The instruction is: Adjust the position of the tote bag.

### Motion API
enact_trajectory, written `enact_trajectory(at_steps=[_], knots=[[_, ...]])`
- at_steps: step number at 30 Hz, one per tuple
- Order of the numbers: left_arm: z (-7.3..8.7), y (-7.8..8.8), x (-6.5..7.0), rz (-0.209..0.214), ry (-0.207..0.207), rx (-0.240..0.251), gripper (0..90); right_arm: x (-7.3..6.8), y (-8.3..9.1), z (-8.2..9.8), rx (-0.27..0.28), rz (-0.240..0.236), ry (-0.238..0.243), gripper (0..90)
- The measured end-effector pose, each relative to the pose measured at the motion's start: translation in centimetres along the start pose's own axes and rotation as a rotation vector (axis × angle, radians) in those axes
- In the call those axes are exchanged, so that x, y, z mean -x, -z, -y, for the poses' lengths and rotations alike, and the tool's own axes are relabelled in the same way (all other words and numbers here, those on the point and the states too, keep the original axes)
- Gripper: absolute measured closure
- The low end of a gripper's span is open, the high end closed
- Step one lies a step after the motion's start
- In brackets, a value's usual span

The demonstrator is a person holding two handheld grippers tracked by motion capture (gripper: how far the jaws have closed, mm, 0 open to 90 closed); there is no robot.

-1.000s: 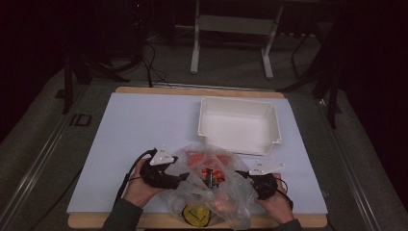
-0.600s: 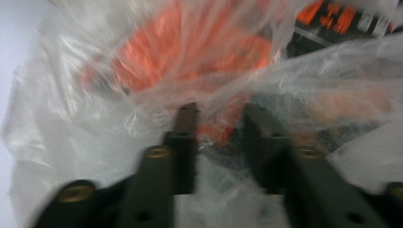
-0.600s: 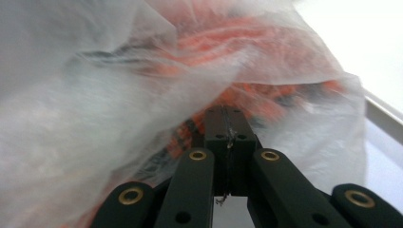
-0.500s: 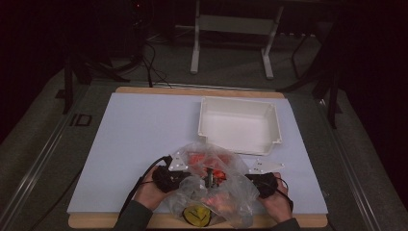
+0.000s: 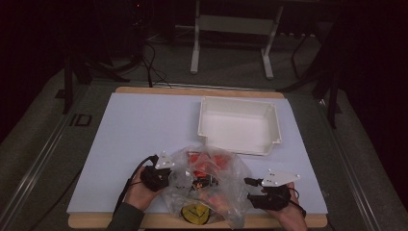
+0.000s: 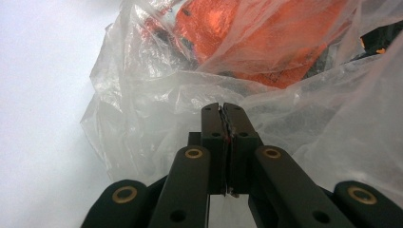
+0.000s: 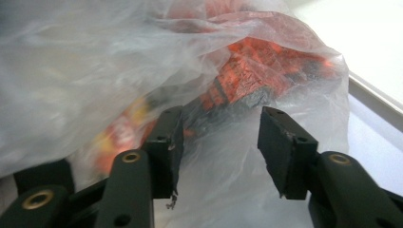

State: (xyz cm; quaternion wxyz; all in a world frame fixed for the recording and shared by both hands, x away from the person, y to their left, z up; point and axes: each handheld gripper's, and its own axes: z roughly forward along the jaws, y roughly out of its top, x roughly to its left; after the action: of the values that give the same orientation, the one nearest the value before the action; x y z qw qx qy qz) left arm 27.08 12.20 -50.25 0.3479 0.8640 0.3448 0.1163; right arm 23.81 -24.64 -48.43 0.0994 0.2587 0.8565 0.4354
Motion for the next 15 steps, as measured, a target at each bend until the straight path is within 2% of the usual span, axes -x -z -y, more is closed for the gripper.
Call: enact_trajectory(at_steps=[3, 5, 7, 11, 13, 15], knots=[[-0.1, -0.1, 0.0, -0.006, 0.003, -0.003, 88.0, -0.2, 0.4, 0.1, 0.012, -0.021, 0.011, 43.4], [-0.1, -0.3, 0.1, -0.005, 0.004, -0.002, 88.1, -0.4, 0.3, 0.1, 0.009, -0.041, 0.005, 36.1], [-0.2, -0.3, 0.1, -0.005, 0.004, -0.001, 88.0, -0.6, -0.2, 0.0, 0.008, -0.032, 0.008, 31.5], [-0.2, -0.4, 0.3, -0.007, 0.001, -0.006, 88.1, -1.1, -1.9, -0.4, 0.006, -0.057, -0.022, 25.3], [-0.2, -0.4, 0.3, -0.007, 0.004, -0.006, 88.1, -1.4, -2.8, -0.7, -0.009, -0.043, -0.029, 24.8], [-0.2, -0.4, 0.3, -0.009, 0.005, -0.005, 88.2, -1.4, -3.5, -0.8, -0.015, -0.038, -0.06, 29.7]])
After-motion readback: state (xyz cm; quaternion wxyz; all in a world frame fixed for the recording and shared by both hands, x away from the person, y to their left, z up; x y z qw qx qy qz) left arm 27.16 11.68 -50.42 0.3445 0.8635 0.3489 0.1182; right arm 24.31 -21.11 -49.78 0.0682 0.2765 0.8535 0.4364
